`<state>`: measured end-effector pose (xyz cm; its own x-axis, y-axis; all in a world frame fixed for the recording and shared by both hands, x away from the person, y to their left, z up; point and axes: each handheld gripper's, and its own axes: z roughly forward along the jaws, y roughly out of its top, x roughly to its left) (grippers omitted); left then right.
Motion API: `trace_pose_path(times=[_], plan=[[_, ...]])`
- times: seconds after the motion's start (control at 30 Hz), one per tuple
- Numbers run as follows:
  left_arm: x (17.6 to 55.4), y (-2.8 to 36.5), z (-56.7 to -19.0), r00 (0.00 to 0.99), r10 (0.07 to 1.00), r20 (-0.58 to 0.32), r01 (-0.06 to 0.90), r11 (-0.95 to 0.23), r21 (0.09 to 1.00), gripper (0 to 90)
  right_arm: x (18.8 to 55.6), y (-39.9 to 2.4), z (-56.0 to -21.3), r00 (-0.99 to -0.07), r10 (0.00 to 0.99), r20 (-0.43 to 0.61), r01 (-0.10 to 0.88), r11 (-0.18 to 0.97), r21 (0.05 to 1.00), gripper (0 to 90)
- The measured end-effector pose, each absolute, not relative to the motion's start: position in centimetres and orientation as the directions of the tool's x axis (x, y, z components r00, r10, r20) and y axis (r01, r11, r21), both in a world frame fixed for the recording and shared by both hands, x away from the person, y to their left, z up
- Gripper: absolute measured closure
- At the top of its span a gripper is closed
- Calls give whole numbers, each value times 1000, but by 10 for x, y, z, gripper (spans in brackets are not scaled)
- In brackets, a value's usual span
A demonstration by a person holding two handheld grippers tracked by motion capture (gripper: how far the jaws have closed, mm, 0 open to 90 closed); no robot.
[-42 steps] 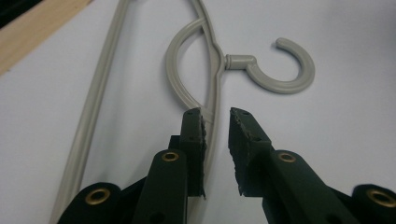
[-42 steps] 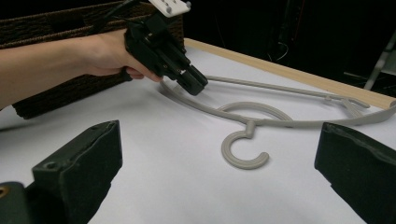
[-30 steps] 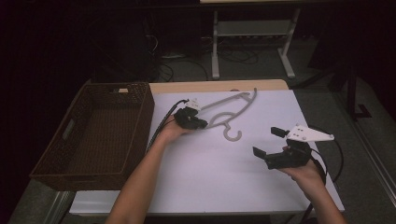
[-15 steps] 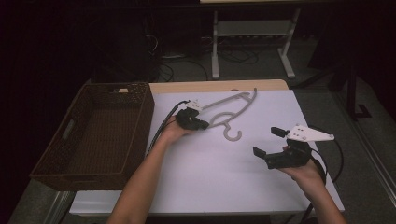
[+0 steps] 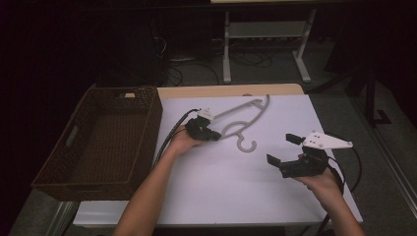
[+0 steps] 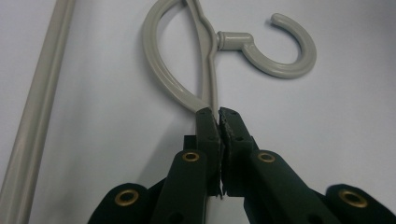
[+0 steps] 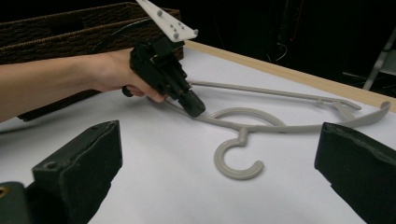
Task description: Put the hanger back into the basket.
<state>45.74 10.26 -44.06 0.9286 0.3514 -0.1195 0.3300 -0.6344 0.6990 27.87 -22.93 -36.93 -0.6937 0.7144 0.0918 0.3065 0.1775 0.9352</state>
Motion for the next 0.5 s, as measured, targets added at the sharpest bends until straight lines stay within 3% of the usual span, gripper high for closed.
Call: trace_pose_path(times=[0.5], plan=[[400,104,-437,951,284,-125,290,-676,678,882,278,-229,-369,-689,719,93,309,176,935,3]])
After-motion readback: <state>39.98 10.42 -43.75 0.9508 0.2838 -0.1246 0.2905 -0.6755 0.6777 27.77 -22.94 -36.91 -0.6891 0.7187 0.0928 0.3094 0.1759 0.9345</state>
